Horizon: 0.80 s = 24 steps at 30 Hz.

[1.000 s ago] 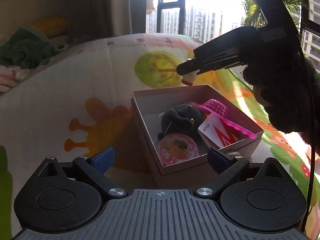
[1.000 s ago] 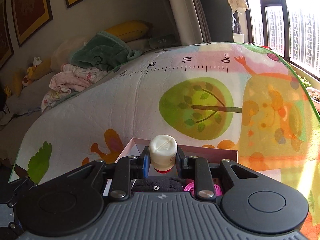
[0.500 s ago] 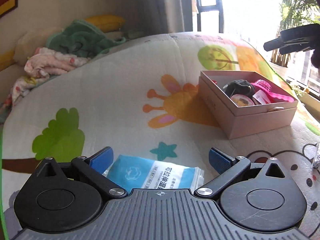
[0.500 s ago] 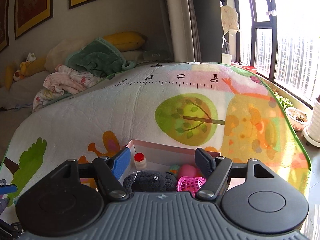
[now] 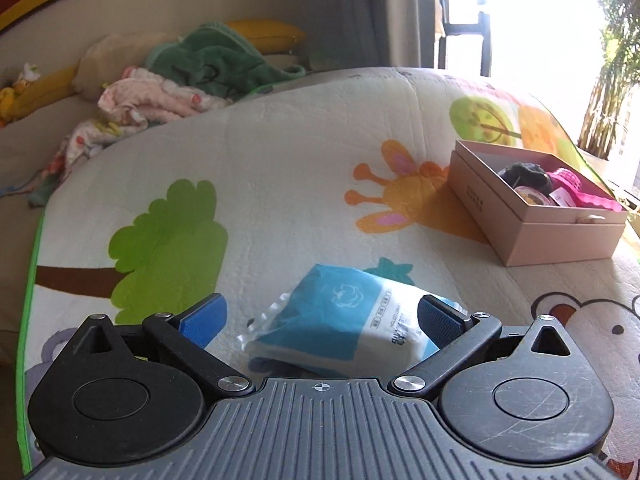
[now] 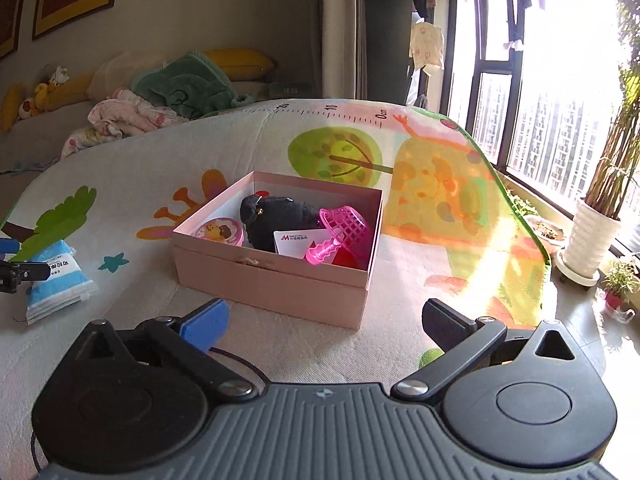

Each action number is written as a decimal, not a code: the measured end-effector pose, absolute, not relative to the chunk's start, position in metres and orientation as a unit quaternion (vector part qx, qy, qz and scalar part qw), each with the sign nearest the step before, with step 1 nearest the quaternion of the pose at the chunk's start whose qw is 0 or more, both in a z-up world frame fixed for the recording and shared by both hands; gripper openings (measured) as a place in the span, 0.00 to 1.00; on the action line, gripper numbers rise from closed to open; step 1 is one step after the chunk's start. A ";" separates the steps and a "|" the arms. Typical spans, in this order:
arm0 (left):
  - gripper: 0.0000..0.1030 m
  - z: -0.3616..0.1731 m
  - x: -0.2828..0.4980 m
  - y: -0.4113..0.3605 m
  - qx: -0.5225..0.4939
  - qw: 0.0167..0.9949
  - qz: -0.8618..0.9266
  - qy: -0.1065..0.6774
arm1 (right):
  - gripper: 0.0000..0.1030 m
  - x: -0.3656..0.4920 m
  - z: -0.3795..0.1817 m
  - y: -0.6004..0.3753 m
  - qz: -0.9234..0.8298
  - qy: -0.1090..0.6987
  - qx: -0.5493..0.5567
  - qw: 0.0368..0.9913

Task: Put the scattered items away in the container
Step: 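Move the left tool to the blue wipes pack while the right tool reaches the black tube, then push the pink strainer handle down into the box with the right tool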

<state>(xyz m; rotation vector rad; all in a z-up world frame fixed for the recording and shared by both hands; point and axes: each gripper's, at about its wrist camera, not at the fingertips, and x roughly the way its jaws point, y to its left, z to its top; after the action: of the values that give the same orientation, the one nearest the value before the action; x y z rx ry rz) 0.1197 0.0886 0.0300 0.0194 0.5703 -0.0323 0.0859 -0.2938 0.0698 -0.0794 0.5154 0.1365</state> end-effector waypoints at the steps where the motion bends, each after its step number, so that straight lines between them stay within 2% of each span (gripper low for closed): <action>1: 1.00 0.029 0.124 0.095 -0.008 0.959 -0.012 0.283 | 1.00 0.080 0.065 -0.296 0.063 0.256 -0.031 0.964; 7: 1.00 0.011 0.144 0.122 -0.149 0.918 -0.121 0.348 | 1.00 0.069 0.049 -0.311 0.031 0.267 -0.011 0.963; 19: 1.00 0.009 0.096 -0.009 -0.054 0.890 -0.277 0.357 | 1.00 0.066 0.014 -0.308 0.056 0.317 0.003 0.947; 24: 1.00 0.016 0.075 -0.042 0.005 0.889 -0.309 0.337 | 1.00 0.062 0.010 -0.301 0.066 0.301 -0.021 0.951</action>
<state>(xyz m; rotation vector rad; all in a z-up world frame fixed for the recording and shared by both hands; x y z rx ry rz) 0.0750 -0.0416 0.0162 0.0111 0.7003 -0.6418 0.0618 -0.3006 0.0098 -0.0423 0.6113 0.1338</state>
